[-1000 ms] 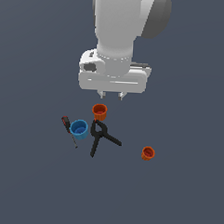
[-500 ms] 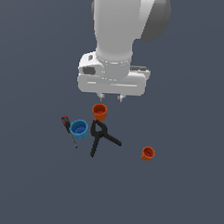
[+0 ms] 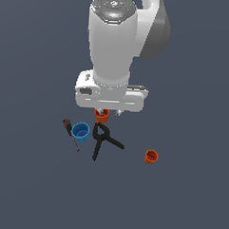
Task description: Pick up a designated object from a clutter of objects.
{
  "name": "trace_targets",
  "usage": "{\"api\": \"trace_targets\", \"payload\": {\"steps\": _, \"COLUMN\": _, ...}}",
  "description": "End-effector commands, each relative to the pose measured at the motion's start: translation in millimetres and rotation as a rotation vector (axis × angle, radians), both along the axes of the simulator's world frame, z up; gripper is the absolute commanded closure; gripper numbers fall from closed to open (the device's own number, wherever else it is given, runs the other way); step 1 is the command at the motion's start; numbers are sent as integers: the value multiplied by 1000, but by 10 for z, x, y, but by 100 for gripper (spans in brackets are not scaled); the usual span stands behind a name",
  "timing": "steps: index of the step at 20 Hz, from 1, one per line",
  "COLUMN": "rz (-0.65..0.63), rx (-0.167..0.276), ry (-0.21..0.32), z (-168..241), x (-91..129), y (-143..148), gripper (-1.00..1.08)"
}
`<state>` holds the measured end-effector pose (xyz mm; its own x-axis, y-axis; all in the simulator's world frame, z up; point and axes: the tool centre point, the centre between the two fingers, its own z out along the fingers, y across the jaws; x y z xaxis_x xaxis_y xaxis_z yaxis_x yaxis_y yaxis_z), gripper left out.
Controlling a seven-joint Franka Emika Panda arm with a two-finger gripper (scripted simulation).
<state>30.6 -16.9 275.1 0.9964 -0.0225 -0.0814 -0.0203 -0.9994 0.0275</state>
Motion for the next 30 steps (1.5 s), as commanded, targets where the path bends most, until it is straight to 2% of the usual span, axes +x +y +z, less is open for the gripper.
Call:
{"api": "trace_targets", "payload": {"steps": 1, "rz": -8, "rx": -3, "ry": 20, "z": -133, "x": 94, "y": -46, "gripper": -20}}
{"api": "trace_targets", "payload": {"steps": 16, "rz": -61, "rx": -31, "ry": 161, "z": -1258, "x": 599, "y": -394, "gripper": -20}}
{"api": "trace_targets", "payload": {"steps": 23, "rz": -79, "rx": -47, "ry": 219, "z": -1801, "x": 699, "y": -540, "gripper": -20}}
{"api": "trace_targets", "payload": {"steps": 30, "rz": -89, "rx": -57, "ry": 255, "z": -2145, "x": 723, "y": -626, "gripper": -20}}
